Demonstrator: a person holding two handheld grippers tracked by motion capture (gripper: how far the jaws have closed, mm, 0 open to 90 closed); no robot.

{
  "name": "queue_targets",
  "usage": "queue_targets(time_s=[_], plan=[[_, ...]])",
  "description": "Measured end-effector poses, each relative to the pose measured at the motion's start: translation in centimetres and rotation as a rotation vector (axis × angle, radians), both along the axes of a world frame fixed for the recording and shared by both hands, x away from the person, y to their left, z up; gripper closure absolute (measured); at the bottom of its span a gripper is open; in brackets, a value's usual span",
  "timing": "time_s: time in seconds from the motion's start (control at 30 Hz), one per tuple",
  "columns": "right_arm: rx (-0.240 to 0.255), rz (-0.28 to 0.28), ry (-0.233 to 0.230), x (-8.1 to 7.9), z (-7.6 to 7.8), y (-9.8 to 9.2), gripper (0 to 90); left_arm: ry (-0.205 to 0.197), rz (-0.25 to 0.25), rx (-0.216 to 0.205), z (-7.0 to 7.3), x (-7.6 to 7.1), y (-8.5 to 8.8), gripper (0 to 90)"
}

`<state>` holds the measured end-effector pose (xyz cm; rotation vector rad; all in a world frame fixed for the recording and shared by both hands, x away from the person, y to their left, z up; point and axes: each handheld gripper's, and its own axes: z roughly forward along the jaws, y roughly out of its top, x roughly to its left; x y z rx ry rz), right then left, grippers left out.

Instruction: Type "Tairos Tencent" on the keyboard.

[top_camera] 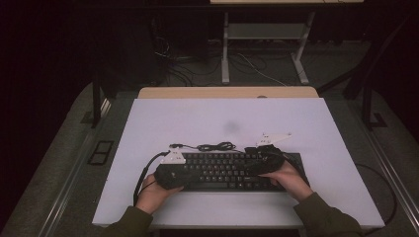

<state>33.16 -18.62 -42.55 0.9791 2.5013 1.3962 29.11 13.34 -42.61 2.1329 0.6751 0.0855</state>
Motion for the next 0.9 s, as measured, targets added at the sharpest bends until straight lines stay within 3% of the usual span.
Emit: queue_targets(time_s=[0.57, 0.9], plan=[[0.0, 0.001, 0.0, 0.0, 0.0, 0.0, 25.1, 0.009, -0.067, 0.04, -0.5, -0.3, -1.2, 88.8], [-0.002, -0.001, -0.001, 0.0, 0.0, 0.0, 25.1, 0.017, -0.078, 0.059, -0.8, -0.4, -1.5, 88.8]])
